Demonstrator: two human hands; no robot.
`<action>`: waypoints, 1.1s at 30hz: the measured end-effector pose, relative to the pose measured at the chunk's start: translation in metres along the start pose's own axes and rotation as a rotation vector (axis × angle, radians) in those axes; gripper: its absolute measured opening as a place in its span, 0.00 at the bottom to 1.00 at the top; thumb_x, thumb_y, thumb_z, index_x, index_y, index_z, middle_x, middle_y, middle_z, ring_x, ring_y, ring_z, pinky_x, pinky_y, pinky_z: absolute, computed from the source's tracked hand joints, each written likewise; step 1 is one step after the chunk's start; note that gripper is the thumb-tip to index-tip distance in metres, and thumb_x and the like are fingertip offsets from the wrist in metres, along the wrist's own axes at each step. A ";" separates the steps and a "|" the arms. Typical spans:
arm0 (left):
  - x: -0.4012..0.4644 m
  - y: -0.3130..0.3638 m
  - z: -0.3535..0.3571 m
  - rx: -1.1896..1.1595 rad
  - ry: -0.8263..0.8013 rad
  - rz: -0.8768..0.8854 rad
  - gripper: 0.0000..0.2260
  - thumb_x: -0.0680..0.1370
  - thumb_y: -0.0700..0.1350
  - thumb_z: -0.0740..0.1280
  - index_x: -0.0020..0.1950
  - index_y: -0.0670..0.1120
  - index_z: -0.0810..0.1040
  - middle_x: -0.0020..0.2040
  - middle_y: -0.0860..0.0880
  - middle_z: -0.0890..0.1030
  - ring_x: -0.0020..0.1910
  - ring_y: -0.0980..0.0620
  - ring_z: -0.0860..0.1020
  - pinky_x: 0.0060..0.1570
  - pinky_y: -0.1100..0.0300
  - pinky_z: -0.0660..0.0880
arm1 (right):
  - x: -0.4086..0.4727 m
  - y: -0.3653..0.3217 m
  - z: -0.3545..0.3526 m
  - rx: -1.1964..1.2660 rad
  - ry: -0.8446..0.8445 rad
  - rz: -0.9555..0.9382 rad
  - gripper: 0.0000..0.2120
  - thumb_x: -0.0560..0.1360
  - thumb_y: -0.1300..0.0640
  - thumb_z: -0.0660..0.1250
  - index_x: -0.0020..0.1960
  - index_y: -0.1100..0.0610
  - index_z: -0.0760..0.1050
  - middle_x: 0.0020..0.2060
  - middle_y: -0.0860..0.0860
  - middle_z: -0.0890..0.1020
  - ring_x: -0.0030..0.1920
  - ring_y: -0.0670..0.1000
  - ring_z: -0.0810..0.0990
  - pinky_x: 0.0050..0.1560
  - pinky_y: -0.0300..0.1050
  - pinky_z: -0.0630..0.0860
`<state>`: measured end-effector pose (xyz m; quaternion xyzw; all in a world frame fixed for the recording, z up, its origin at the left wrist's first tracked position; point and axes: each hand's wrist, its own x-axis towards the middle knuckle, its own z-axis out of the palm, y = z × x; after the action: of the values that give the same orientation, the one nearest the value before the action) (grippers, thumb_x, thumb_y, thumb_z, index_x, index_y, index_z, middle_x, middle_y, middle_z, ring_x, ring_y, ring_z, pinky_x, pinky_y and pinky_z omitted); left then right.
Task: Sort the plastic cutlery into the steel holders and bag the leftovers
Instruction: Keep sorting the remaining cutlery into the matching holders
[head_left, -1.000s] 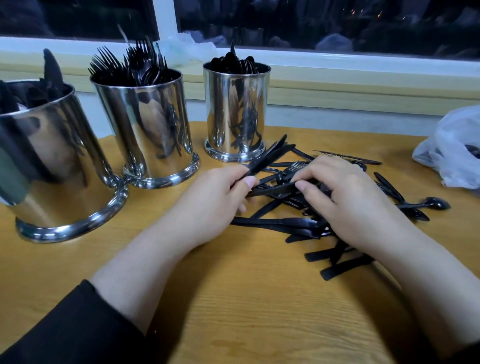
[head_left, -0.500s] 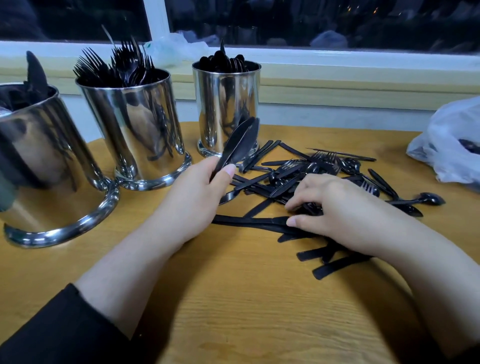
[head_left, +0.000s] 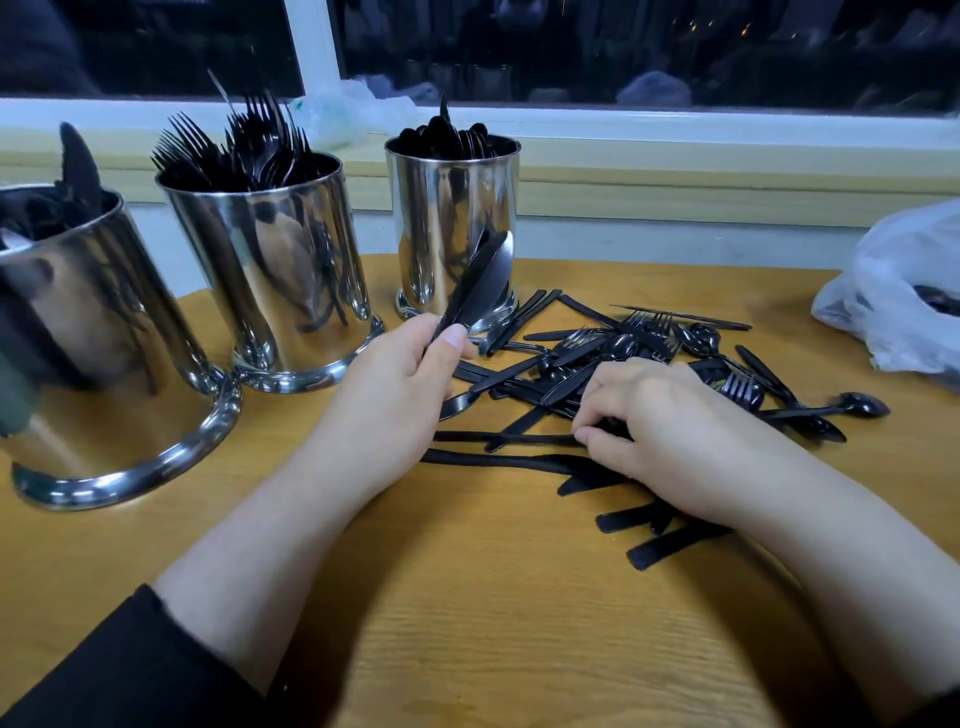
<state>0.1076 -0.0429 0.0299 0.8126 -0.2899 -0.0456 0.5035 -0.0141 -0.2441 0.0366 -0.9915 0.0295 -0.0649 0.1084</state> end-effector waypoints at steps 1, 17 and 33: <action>-0.001 0.000 0.000 0.024 0.004 0.017 0.13 0.85 0.55 0.57 0.48 0.53 0.78 0.28 0.58 0.71 0.26 0.60 0.69 0.32 0.55 0.66 | 0.001 0.000 0.001 -0.003 0.028 -0.005 0.08 0.82 0.50 0.62 0.48 0.45 0.79 0.49 0.39 0.75 0.53 0.42 0.69 0.63 0.46 0.64; -0.005 0.006 0.003 0.298 -0.238 0.095 0.11 0.85 0.54 0.57 0.46 0.53 0.73 0.36 0.53 0.83 0.30 0.59 0.78 0.35 0.63 0.73 | 0.006 -0.006 0.006 0.048 0.166 -0.110 0.12 0.81 0.46 0.55 0.50 0.44 0.76 0.44 0.38 0.76 0.51 0.40 0.71 0.67 0.42 0.58; 0.002 -0.005 -0.005 -0.045 -0.055 -0.017 0.14 0.83 0.55 0.65 0.44 0.48 0.76 0.30 0.52 0.70 0.26 0.53 0.66 0.33 0.52 0.66 | -0.003 0.000 -0.010 0.170 0.210 0.032 0.09 0.75 0.41 0.66 0.52 0.42 0.79 0.47 0.39 0.76 0.52 0.38 0.72 0.55 0.43 0.68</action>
<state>0.1134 -0.0381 0.0289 0.8020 -0.2958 -0.0788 0.5129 -0.0180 -0.2464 0.0455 -0.9659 0.0510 -0.1689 0.1893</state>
